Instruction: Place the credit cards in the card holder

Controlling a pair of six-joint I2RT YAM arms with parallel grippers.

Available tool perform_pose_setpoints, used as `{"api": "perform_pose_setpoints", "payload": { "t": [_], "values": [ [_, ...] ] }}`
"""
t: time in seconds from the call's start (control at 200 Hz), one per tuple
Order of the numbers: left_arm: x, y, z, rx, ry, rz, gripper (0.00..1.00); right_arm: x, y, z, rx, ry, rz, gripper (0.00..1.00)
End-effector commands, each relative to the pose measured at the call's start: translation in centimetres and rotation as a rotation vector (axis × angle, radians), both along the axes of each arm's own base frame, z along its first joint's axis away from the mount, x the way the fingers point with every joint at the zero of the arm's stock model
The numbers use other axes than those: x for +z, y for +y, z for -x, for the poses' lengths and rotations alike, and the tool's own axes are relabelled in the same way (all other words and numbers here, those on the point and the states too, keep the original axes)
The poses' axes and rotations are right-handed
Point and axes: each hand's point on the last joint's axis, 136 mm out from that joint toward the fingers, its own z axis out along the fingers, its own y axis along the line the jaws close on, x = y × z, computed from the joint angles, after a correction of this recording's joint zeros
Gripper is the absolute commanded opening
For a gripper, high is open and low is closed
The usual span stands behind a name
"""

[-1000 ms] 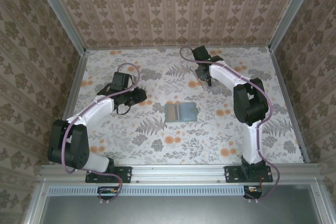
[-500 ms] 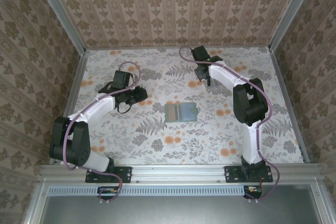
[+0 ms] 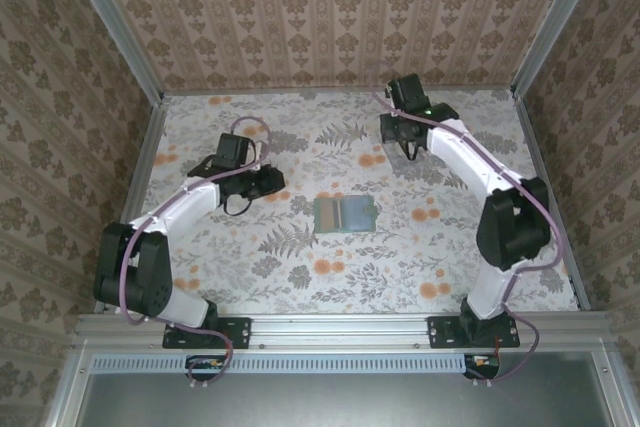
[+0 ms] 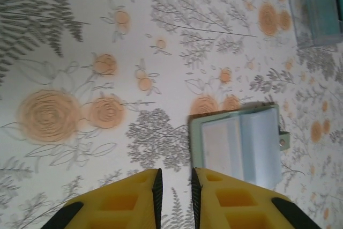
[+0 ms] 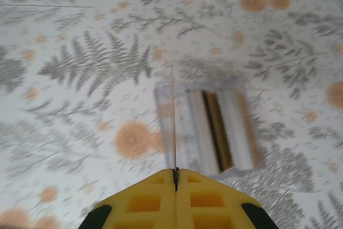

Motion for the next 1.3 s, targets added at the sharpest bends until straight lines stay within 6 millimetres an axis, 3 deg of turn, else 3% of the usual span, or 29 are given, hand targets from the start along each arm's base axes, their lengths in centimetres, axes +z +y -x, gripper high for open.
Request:
{"api": "perform_pose_setpoints", "payload": {
  "t": [0.0, 0.155, 0.195, 0.425, 0.57, 0.85, 1.295],
  "values": [
    [-0.4, -2.4, 1.4, -0.108, 0.004, 0.034, 0.25, -0.7, 4.3, 4.1, 0.086, 0.103, -0.332, 0.00],
    [-2.4, -3.8, 2.4, -0.160, 0.044, 0.015, 0.25, -3.0, 8.8, 9.4, 0.213, 0.278, -0.671, 0.00],
    [-2.9, -5.1, 3.2, -0.203, 0.063, 0.020, 0.25, -3.9, 9.4, 10.4, 0.227, 0.313, -0.730, 0.00],
    [-4.8, -7.3, 4.1, -0.262, 0.103, 0.030, 0.25, -8.7, 10.1, 13.8, 0.245, 0.460, -0.817, 0.00],
    [-5.9, -8.2, 4.2, -0.275, 0.120, 0.017, 0.24, -10.4, 10.5, 13.9, 0.256, 0.515, -0.831, 0.00],
    [-7.0, -8.4, 3.9, -0.254, 0.146, 0.003, 0.21, -13.4, 9.4, 13.7, 0.212, 0.547, -0.756, 0.00],
    [-9.4, -7.7, 4.3, -0.198, 0.196, -0.056, 0.17, -14.4, 8.2, 13.7, 0.157, 0.515, -0.703, 0.00]
  ]
}}
